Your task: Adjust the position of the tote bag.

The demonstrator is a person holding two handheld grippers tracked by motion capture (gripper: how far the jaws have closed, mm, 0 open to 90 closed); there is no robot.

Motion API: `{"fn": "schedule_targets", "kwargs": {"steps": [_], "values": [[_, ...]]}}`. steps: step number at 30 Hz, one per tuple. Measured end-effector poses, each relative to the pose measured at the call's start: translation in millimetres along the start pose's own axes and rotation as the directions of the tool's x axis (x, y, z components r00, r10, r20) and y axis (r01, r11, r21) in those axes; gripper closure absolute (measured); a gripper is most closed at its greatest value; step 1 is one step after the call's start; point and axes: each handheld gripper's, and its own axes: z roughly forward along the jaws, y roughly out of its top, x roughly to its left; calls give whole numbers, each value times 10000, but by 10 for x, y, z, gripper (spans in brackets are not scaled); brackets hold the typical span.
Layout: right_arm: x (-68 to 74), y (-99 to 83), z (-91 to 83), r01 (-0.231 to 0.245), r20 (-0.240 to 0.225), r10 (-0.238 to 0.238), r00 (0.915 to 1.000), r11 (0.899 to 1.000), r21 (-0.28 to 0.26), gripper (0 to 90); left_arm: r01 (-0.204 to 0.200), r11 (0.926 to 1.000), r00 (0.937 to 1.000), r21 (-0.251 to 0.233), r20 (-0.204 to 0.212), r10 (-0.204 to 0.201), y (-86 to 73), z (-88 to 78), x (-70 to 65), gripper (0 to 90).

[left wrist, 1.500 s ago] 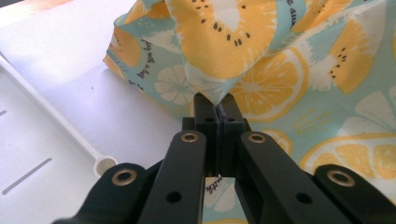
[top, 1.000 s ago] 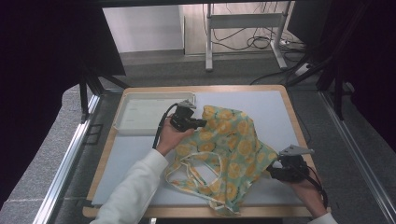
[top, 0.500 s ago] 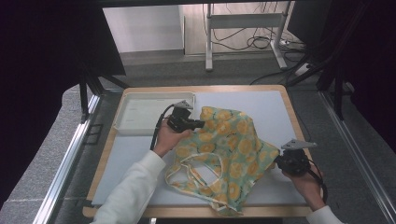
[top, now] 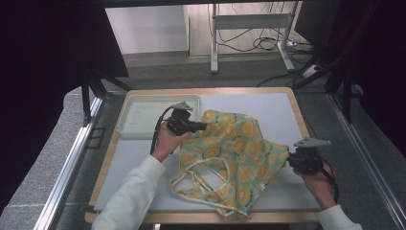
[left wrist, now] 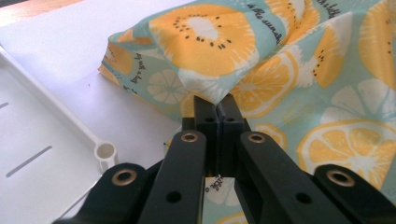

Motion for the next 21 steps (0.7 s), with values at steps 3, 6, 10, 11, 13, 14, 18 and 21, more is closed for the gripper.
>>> {"fn": "schedule_targets", "kwargs": {"steps": [3,6,10,11,13,14,18,21], "values": [[-47,46,28,-67,12,67,10000,10000,64,894,47,10000,10000,-68,61,-47,-21,-41,-5,900],[-78,85,56,-92,36,91,10000,9998,149,894,83,9999,9999,-85,106,-82,-37,-66,-7,900],[-209,199,120,-378,-139,382,9992,9989,291,895,134,9999,9997,-52,191,-133,-66,-111,-18,900],[-232,225,134,-405,-127,410,9991,9986,335,895,129,9999,9997,-54,224,-127,-78,-140,-29,900],[-269,282,159,-375,-8,375,9993,9984,429,895,125,9999,9996,-88,273,-123,-90,-171,-41,900],[-285,312,169,-374,17,373,9993,9982,462,895,131,9999,9995,-108,296,-128,-98,-184,-46,900],[-348,442,214,-264,176,254,9995,9980,583,895,204,9997,9991,-143,378,-199,-140,-230,-53,900],[-416,539,241,-255,310,235,9992,9976,639,895,299,9994,9987,-201,412,-290,-161,-251,-51,900]]}}
